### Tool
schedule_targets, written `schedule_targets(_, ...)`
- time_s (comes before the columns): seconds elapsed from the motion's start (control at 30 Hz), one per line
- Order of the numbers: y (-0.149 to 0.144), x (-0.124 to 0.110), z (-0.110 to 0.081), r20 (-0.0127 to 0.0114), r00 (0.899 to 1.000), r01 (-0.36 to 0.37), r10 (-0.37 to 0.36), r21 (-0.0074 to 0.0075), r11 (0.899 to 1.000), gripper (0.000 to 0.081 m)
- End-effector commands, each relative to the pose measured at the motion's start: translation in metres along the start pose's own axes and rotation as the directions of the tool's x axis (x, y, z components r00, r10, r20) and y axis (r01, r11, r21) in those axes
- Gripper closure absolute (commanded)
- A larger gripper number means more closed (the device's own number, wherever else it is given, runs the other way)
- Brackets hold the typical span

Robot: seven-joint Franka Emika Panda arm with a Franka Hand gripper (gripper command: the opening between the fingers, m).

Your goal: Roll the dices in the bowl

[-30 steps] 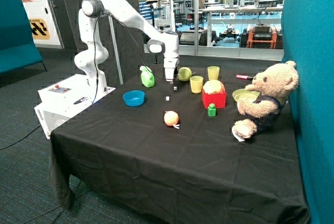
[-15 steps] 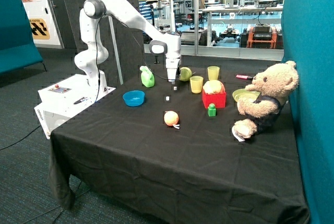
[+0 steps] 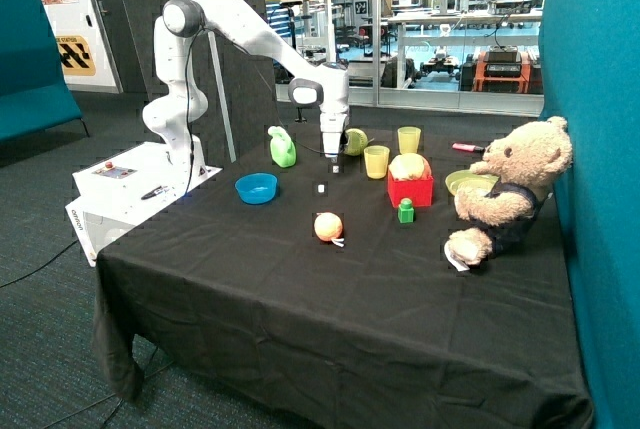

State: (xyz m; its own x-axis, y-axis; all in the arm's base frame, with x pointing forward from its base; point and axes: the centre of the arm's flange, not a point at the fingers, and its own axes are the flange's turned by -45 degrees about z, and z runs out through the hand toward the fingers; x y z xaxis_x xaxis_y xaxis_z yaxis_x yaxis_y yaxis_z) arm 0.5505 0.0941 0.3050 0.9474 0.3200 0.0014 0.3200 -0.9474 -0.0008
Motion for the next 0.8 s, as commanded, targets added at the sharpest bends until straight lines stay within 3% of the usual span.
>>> schedule_targets(0.0,0.0,0.003,0.003,0.0014,1.0,-0.003,0.003,-0.0008,1.0,0.0138)
schedule_targets(0.17,0.003,0.004,0.004,0.0014,1.0,-0.002,0.002,-0.0008,1.0,0.0139)
schedule_targets(0.77,0.004,0.001,0.019,0.0014,1.0,-0.008,0.008,-0.0008,1.0,0.0298)
